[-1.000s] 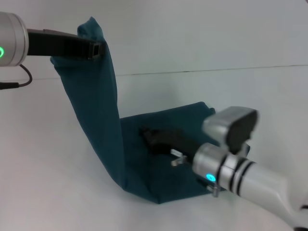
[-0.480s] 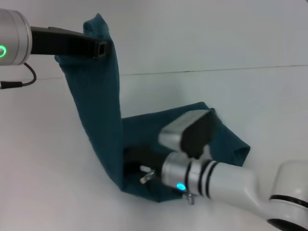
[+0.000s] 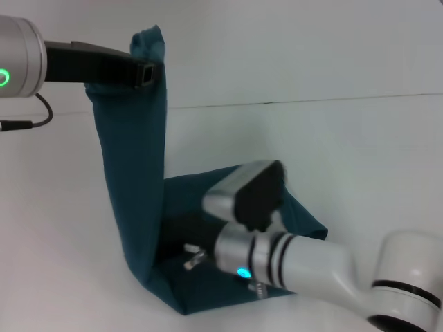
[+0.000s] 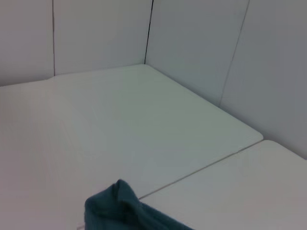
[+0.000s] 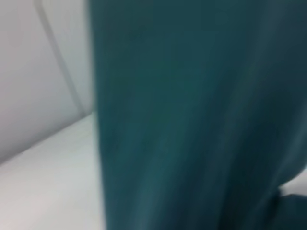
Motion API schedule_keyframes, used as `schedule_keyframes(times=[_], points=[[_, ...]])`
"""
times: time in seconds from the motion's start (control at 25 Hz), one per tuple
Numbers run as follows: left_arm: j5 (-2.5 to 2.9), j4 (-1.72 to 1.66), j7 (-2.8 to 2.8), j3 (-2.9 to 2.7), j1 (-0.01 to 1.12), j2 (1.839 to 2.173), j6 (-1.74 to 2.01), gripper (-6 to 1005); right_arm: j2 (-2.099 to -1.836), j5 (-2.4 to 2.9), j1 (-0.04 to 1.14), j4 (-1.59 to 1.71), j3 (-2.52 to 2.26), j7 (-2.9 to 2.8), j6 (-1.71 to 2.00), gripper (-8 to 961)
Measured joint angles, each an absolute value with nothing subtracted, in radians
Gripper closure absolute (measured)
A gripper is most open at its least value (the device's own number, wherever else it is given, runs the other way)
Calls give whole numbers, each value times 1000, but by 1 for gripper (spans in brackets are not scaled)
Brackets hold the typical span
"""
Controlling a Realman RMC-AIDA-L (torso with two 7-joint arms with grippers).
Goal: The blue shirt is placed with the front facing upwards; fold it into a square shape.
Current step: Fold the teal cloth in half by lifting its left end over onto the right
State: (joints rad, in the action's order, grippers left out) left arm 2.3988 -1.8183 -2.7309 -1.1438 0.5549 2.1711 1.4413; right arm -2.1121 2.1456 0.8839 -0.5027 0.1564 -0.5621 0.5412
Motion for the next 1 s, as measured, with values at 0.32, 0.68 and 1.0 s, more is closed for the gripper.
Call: schedule_keyframes(times=[0.32, 0.68, 1.0], points=[[2368, -1809, -2725, -1187, 523, 2173, 1424, 936, -2092, 2139, 650, -332, 281, -608, 867, 911], [2299, -1676, -2726, -1356, 488, 2175, 1259, 936, -2091, 2133, 599, -48, 447, -831, 1042, 910], [2198, -1387, -2722, -1579, 503, 2175, 998, 936, -2086, 2131, 581, 72, 510, -913, 1101, 910]])
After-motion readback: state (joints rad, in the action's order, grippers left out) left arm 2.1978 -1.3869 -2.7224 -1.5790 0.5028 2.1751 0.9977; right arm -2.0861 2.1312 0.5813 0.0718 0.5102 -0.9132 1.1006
